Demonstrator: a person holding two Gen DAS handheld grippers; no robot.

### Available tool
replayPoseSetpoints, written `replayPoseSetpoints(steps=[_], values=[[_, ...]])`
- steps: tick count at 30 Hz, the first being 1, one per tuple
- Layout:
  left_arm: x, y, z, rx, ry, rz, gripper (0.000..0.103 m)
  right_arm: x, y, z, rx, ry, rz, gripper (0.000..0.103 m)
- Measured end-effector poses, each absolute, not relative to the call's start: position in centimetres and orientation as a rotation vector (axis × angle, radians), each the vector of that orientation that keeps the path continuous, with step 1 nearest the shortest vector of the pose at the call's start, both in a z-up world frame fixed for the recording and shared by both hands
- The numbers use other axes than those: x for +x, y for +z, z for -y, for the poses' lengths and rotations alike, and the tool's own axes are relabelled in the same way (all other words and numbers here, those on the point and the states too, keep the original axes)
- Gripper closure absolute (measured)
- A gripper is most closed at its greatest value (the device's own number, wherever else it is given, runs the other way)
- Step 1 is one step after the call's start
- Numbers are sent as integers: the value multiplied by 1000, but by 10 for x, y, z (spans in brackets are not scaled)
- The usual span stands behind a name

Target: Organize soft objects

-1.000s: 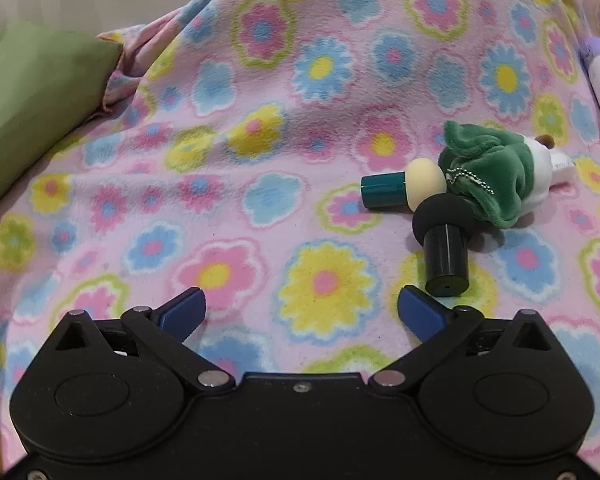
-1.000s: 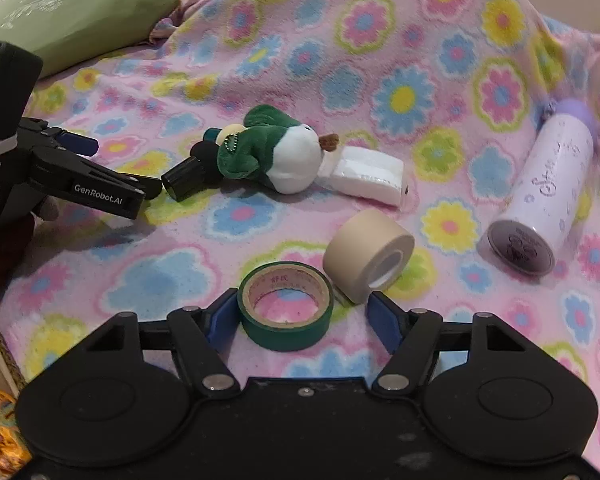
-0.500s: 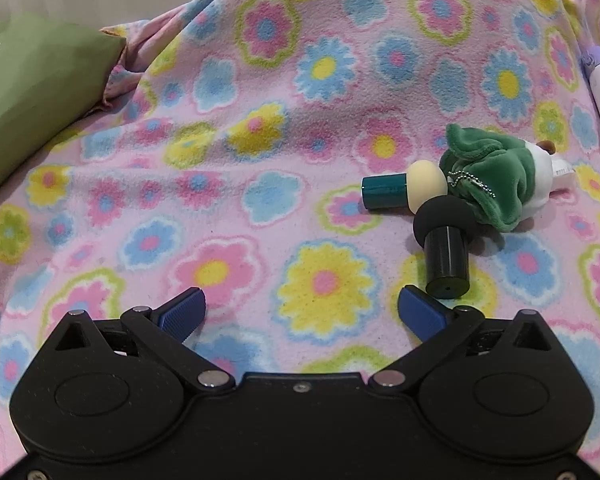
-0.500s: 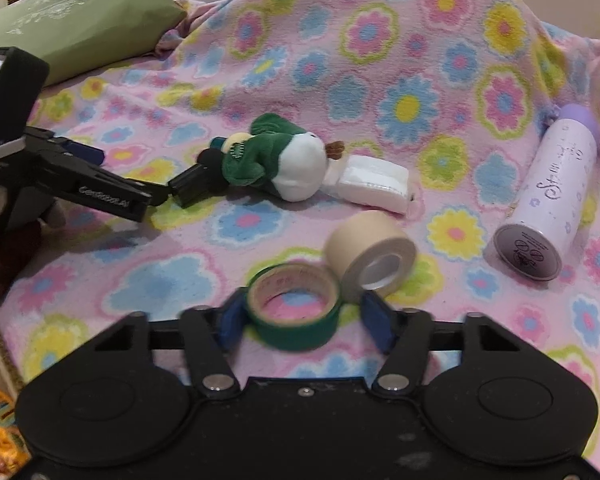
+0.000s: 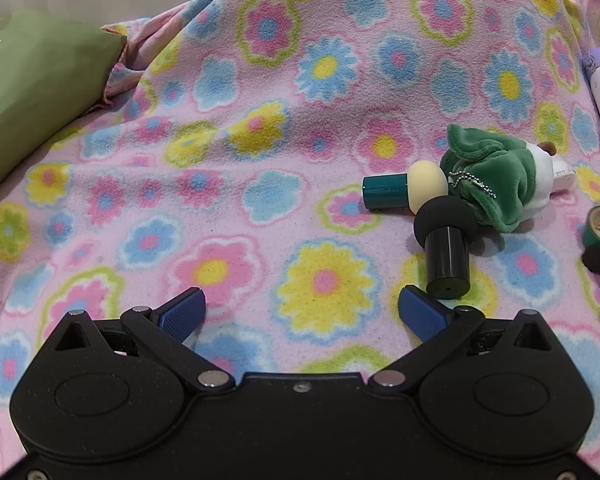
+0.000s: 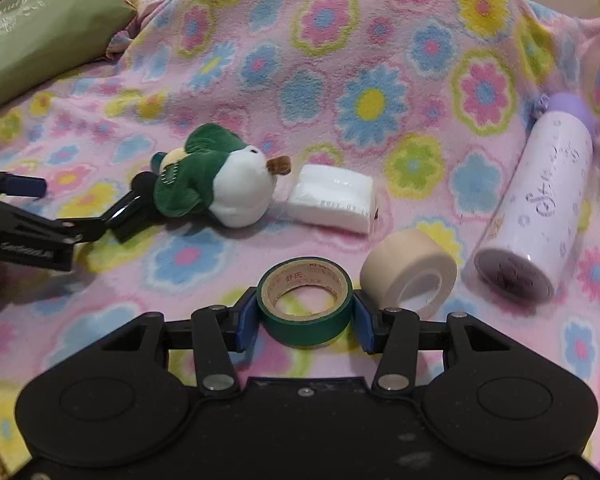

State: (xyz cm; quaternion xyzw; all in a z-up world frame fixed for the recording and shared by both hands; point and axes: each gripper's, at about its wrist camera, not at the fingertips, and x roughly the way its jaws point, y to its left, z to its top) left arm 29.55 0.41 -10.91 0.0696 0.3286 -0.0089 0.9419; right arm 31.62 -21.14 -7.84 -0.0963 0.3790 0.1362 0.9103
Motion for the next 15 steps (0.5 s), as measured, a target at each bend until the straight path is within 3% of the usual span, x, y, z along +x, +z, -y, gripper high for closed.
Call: replayPoseSetpoints(steps=[15], values=[[274, -89, 14, 183, -139, -645, 4, 322, -82, 220, -124, 259, -784, 51]])
